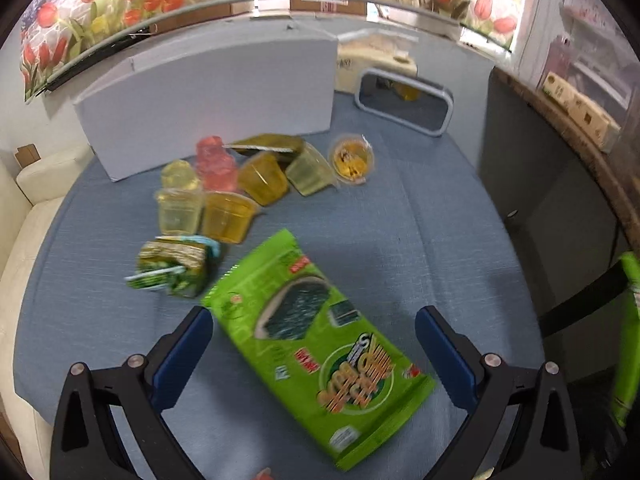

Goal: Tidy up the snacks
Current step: 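Grasp another green seaweed packet with the right gripper while the left grasps one too, then lower both seaweed packets into the white box and release them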

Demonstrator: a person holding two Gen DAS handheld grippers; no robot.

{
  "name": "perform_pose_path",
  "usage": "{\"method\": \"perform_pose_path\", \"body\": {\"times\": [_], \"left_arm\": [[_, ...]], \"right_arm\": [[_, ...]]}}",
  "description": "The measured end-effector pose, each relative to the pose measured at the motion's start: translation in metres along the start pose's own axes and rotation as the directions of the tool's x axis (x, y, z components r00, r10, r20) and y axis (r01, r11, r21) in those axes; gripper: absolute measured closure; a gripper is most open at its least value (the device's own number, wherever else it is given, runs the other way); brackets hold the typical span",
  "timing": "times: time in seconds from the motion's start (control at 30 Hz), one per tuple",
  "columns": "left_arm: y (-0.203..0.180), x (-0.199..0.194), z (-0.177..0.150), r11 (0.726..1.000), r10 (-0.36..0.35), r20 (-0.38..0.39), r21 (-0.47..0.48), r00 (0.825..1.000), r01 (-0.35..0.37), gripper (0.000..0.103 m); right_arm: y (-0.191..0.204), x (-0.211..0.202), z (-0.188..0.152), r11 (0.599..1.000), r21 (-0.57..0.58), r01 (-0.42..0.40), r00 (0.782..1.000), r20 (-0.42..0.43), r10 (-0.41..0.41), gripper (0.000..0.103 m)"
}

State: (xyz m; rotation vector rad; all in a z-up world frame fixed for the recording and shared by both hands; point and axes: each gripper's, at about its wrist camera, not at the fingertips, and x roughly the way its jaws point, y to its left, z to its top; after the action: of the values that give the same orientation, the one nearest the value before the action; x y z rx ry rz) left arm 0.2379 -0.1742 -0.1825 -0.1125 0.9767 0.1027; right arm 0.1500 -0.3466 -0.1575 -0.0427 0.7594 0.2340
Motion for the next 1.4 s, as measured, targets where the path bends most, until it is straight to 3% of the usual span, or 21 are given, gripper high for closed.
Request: {"method": "perform_pose_path", "body": {"times": [0.33,0.43,0.5,0.77,0.97,1.23,1.4], "left_arm": [[-0.011,0.026,-0.015,0.997,0.077,-0.054,-0.011,0.996,-0.078,0.001],[-0.01,0.029,-0.017,0.997,0.06,-0.062,-0.034,0.996,-0.062,0.006],[-0.014,0.025,-0.018,0.999,0.044,-0.041,-0.01,0.998,-0.044,0.02],[-0.005,0.021,-0.017,1.0,-0.03,-0.061,0.0,0.998,0.03,0.025],[-0.001,-0.007,-0.013,0.997,-0.055,0.009,0.061,0.998,0.054,0.025],[0.044,-0.061,0.014,0.991,-0.102,0.097,0.092,0.99,0.093,0.025],[0.102,-0.084,0.047,0.991,-0.128,0.142,0.043,0.982,0.123,0.025]], "right_arm": [[-0.006,-0.005,-0.003,0.999,0.005,-0.033,0.999,0.015,0.033,0.031],[-0.007,-0.006,-0.004,0.999,0.002,-0.038,0.999,0.017,0.038,0.031],[-0.007,-0.006,-0.004,0.999,-0.002,-0.045,0.999,0.018,0.045,0.031],[-0.006,-0.006,-0.001,0.998,-0.017,-0.057,0.998,0.018,0.057,0.031],[0.008,-0.003,0.005,0.997,-0.05,-0.066,0.998,0.015,0.067,0.031],[0.041,0.022,0.046,0.989,-0.101,-0.108,0.993,0.036,0.112,0.031],[0.066,0.045,0.086,0.979,-0.14,-0.149,0.986,0.057,0.159,0.031]]}}
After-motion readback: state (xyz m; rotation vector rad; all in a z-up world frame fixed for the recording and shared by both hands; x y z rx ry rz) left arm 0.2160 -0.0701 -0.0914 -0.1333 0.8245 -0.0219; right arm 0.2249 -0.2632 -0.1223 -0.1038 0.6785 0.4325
